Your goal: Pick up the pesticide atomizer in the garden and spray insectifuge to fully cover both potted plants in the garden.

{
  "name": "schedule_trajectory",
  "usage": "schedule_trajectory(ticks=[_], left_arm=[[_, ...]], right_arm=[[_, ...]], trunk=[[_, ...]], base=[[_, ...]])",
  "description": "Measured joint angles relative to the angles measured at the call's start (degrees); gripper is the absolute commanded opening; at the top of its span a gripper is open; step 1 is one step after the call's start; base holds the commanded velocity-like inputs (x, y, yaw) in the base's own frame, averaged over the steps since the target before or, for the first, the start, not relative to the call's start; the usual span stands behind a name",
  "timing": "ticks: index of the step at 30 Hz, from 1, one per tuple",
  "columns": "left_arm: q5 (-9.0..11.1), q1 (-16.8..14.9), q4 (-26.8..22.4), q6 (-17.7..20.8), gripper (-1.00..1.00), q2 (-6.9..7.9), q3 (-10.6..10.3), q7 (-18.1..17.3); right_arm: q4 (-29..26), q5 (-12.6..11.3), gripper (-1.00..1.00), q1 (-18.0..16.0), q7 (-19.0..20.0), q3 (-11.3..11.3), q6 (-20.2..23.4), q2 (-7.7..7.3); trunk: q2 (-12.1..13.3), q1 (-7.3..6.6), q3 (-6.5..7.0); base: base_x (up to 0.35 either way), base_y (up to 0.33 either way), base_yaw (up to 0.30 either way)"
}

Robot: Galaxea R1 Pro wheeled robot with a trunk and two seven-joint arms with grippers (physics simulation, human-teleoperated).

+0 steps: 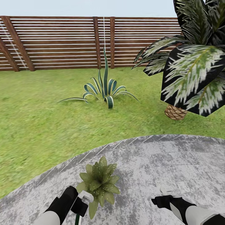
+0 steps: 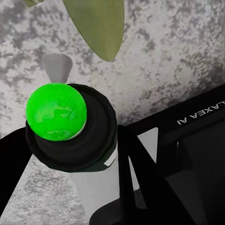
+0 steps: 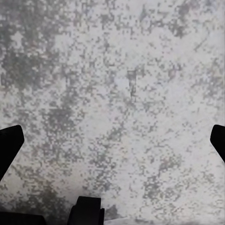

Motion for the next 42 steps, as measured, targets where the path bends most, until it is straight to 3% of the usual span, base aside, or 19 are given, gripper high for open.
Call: schedule_trajectory(ticks=[5, 16, 33, 42], left_arm=[[0.01, 0.02, -0.03, -0.21, -1.0, -0.07, -0.09, 0.06], [0.01, 0.07, 0.3, -6.62, -1.0, 0.0, 0.09, 0.38], [-0.1, 0.07, 3.97, -6.95, -1.0, 0.24, 0.16, 0.35], [-0.08, 0.07, 3.93, -6.86, -1.0, 0.26, 0.16, 0.37]], right_arm=[[0.0, -0.09, 1.0, 0.0, 0.0, -0.15, 0.0, -0.03], [0.0, -0.24, 1.0, 0.0, 0.0, -0.09, 0.0, -0.07], [0.0, -0.19, 1.0, 0.0, 0.0, 0.0, 0.0, -0.04], [-0.02, -0.2, 1.0, 0.01, 0.01, 0.0, 0.02, -0.01]], trunk=[[0.0, 0.0, -0.07], [0.0, 0.0, -0.65], [0.0, 0.0, -0.65], [0.0, 0.0, -0.65]], base=[[0.0, 0.0, -0.001], [0.0, 0.0, 0.0], [0.0, 0.002, 0.0], [0.0, 0.24, 0.0]])
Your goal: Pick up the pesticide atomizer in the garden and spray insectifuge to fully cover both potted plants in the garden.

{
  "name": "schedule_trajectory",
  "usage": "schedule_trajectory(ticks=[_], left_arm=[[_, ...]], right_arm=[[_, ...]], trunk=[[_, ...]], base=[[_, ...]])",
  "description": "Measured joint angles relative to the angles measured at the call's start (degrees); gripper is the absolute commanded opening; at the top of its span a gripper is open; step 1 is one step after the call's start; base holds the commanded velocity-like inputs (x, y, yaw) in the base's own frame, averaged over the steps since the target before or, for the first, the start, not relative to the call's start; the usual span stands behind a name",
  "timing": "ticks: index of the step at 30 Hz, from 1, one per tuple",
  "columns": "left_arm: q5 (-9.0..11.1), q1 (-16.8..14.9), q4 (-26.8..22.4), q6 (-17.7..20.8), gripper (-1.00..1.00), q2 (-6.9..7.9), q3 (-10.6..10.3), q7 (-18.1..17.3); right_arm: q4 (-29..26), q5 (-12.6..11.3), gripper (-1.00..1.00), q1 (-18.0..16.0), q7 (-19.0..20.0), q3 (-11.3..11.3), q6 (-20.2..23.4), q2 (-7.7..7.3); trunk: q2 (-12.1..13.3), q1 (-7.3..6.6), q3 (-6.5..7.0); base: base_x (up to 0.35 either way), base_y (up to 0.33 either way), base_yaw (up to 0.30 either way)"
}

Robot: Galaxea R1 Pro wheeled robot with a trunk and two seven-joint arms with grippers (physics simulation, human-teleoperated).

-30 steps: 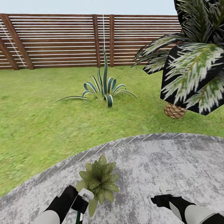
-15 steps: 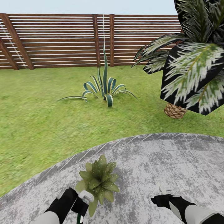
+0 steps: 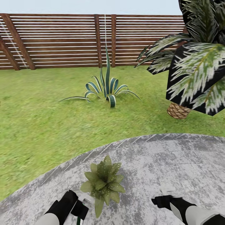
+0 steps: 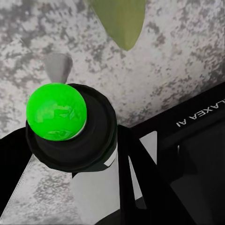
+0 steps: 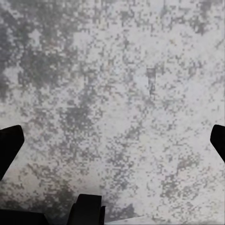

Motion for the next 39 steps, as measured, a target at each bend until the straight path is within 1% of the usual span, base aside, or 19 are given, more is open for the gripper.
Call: schedule_trajectory(ticks=[6, 11, 18, 23, 24, 25, 26, 28, 32, 36, 37, 38, 39], left_arm=[[0.0, 0.0, -0.09, 0.0, -1.0, 0.0, 0.02, 0.0], [-0.01, 0.0, -0.08, 0.03, -1.0, -0.01, 0.0, 0.0], [0.0, 0.0, -0.08, 0.11, -1.0, 0.0, 0.07, 0.0], [0.0, -0.01, -0.18, 0.13, -1.0, 0.0, 0.09, 0.01], [0.0, -0.03, -0.29, 0.13, -1.0, 0.0, 0.09, 0.01], [0.0, -0.06, -0.42, 0.13, -1.0, 0.0, 0.09, 0.02], [0.02, -0.09, -1.11, 0.13, -1.0, -0.03, 0.09, 0.02], [0.04, -0.11, -4.5, 0.28, -1.0, -0.07, 0.08, 0.02], [0.02, -0.09, -8.35, 0.6, -1.0, -0.07, 0.01, -0.01], [-0.18, -0.08, -9.2, 2.63, -1.0, -0.13, -0.2, -0.09], [-0.3, -0.08, -9.24, 4.09, -1.0, -0.17, -0.92, -0.14], [-0.28, -0.08, -9.25, 5.05, -1.0, -0.19, -2.18, -0.22], [-0.24, -0.08, -9.24, 6.01, -1.0, -0.23, -4.19, -0.36]], right_arm=[[0.0, -0.01, 1.0, 0.0, 0.0, 0.0, -0.01, 0.0], [0.02, 0.01, 1.0, -0.01, -0.01, 0.0, -0.02, 0.03], [0.02, -0.02, 1.0, -0.01, 0.0, 0.04, 0.01, 0.04], [0.01, -0.04, 1.0, -0.01, -0.01, -0.11, 0.09, 0.03], [0.01, -0.05, 1.0, 0.0, 0.0, -0.16, 0.47, 0.03], [0.01, -0.06, 1.0, 0.0, 0.0, -0.22, 1.72, 0.02], [0.01, -0.06, 1.0, 0.0, 0.0, -0.24, 3.03, 0.02], [0.0, -0.07, 1.0, 0.0, 0.01, -0.23, 4.28, 0.02], [0.02, -0.07, 1.0, -0.01, 0.01, -0.15, 4.69, 0.03], [0.02, -0.07, 1.0, -0.01, 0.01, -0.14, 4.72, 0.04], [0.02, -0.07, 1.0, -0.01, 0.01, -0.13, 4.72, 0.04], [0.02, -0.07, 1.0, -0.01, 0.01, -0.13, 4.72, 0.04], [0.02, -0.07, 1.0, -0.01, 0.01, -0.09, 4.73, 0.03]], trunk=[[0.0, 0.0, 0.0], [0.0, 0.0, 0.0], [0.0, 0.02, 0.0], [0.0, 0.0, 0.0], [0.0, 0.0, 0.0], [0.0, 0.0, 0.0], [0.0, 0.0, 0.0], [0.0, 0.0, 0.01], [0.0, 0.0, 0.0], [0.0, 0.0, 0.0], [0.0, 0.0, 0.0], [0.0, 0.0, 0.0], [0.0, 0.0, 0.0]], base=[[0.0, 0.233, 0.0], [-0.021, 0.023, 0.0], [-0.194, 0.001, 0.0], [-0.069, 0.0, -0.072], [-0.01, 0.0, -0.244], [-0.005, 0.0, -0.268], [-0.003, 0.0, -0.281], [-0.001, 0.0, -0.284], [0.0, 0.0, -0.118], [0.0, 0.0, -0.011], [0.0, 0.0, -0.002], [0.0, 0.0, 0.0], [0.0, 0.0, 0.0]])
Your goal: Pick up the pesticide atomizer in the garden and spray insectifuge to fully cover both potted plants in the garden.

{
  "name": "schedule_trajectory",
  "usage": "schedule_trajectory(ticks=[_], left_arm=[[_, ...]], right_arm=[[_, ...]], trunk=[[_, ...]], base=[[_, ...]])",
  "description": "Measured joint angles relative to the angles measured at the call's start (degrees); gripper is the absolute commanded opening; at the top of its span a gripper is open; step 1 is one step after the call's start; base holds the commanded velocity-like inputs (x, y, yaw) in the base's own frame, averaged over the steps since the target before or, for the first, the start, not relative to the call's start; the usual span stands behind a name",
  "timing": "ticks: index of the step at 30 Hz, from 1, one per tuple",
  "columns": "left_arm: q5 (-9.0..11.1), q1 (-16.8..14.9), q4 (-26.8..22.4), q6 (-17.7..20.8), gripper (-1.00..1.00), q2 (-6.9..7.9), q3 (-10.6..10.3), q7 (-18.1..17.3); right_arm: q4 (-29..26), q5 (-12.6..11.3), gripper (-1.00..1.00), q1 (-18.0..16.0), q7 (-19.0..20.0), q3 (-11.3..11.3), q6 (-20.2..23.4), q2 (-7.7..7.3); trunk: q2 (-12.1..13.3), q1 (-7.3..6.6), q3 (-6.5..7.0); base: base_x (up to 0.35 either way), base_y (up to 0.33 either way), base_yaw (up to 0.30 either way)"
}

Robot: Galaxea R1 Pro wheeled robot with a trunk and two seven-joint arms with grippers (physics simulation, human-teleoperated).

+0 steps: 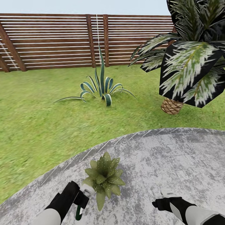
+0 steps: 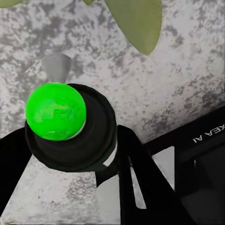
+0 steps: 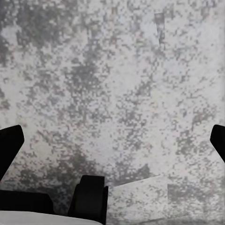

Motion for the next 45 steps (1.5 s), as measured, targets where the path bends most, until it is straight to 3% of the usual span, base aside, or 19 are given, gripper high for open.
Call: schedule_trajectory(ticks=[3, 4, 8, 12, 16, 23, 35, 37, 41, 43, 45], left_arm=[[0.09, -0.03, 0.0, 3.49, -1.0, -0.08, -6.84, -0.8], [0.05, -0.05, 0.0, 4.14, -1.0, -0.11, -8.0, -1.17], [0.07, -0.16, 0.06, 5.29, -1.0, -0.33, -10.19, -3.27], [0.08, -0.17, 0.58, 5.39, -1.0, -0.37, -11.09, -3.6], [0.05, -0.08, 4.31, 5.38, -1.0, -0.3, -13.64, -3.63], [-0.05, -0.09, 8.64, 5.24, -1.0, -0.01, -14.17, -3.54], [-0.15, -0.65, 8.49, 5.38, -1.0, 0.27, -13.92, -3.46], [-1.35, -0.69, 8.45, 5.56, -1.0, 0.31, -13.92, -3.44], [-9.38, -0.7, 8.41, 6.54, -1.0, 0.32, -13.84, -3.46], [-11.55, -0.7, 8.29, 6.78, -1.0, 0.32, -13.81, -3.48], [-11.99, -0.71, 6.63, 6.87, -1.0, 0.32, -13.8, -3.54]], right_arm=[[0.0, 0.0, 1.0, 0.0, 0.0, 0.02, 0.0, 0.0], [0.0, 0.0, 1.0, 0.0, 0.0, 0.03, 0.0, 0.0], [0.0, 0.0, 1.0, 0.0, 0.0, 0.02, 0.0, 0.0], [0.0, 0.0, 1.0, 0.0, 0.0, 0.04, 0.0, 0.0], [0.0, 0.0, 1.0, 0.0, 0.0, 0.05, 0.0, 0.0], [0.0, 0.0, 1.0, 0.0, 0.0, 0.05, 0.0, 0.0], [0.0, 0.0, 1.0, 0.0, 0.0, 0.05, 0.0, 0.0], [0.0, 0.0, 1.0, 0.0, 0.0, 0.05, 0.0, 0.0], [0.0, 0.0, 1.0, 0.0, 0.0, 0.05, 0.0, 0.0], [0.0, 0.0, 1.0, 0.0, 0.0, 0.05, 0.0, 0.0], [0.0, 0.0, 1.0, 0.0, 0.0, 0.05, 0.0, 0.0]], trunk=[[0.0, 0.0, 0.0], [0.0, 0.0, 0.0], [0.0, 0.0, 0.0], [0.0, 0.0, 0.0], [0.0, 0.0, 0.0], [0.0, 0.0, 0.0], [0.0, 0.0, 0.0], [0.0, 0.0, 0.0], [0.0, 0.0, 0.0], [0.0, 0.0, 0.0], [0.0, 0.0, 0.0]], base=[[0.0, 0.0, 0.0], [0.0, 0.0, 0.0], [0.0, 0.0, 0.0], [0.0, 0.0, 0.0], [0.0, 0.0, 0.0], [0.0, 0.0, 0.0], [0.0, 0.0, 0.0], [0.0, 0.0, 0.0], [0.0, 0.0, 0.0], [0.0, 0.0, 0.0], [0.0, 0.0, 0.0]])
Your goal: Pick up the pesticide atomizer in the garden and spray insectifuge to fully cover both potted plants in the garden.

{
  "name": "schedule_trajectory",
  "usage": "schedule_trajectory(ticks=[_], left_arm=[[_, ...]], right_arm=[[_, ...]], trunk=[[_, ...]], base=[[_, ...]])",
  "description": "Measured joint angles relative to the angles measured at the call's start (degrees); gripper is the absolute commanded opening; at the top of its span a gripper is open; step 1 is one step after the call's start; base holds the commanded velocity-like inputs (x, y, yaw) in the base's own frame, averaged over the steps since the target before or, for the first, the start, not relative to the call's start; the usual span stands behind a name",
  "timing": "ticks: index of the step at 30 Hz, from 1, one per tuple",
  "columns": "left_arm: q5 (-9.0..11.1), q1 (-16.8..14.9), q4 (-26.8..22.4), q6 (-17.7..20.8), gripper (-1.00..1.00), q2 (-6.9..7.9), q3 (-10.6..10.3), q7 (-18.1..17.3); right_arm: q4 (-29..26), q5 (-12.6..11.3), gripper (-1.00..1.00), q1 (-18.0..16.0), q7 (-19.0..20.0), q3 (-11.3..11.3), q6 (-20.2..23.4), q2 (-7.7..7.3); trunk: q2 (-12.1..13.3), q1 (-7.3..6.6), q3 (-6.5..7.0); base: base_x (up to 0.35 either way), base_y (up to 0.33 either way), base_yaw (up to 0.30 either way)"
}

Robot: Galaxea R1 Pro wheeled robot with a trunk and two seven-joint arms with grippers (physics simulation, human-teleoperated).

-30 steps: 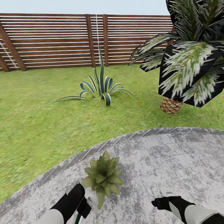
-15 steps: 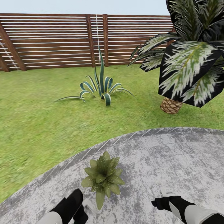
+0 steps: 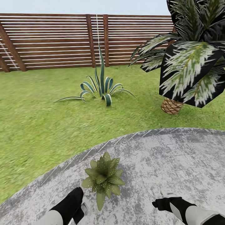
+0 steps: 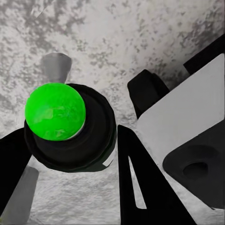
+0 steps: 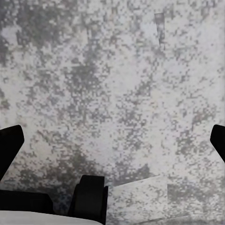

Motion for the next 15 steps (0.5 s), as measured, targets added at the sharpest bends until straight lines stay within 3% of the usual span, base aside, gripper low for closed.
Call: schedule_trajectory(ticks=[15], left_arm=[[-0.24, -0.06, -4.47, 0.07, -1.0, 0.83, 0.12, -0.58]], right_arm=[[0.0, 0.0, 1.0, 0.0, 0.0, 0.08, 0.0, 0.0]], trunk=[[0.0, 0.0, 0.0]], base=[[0.0, 0.0, 0.0]])
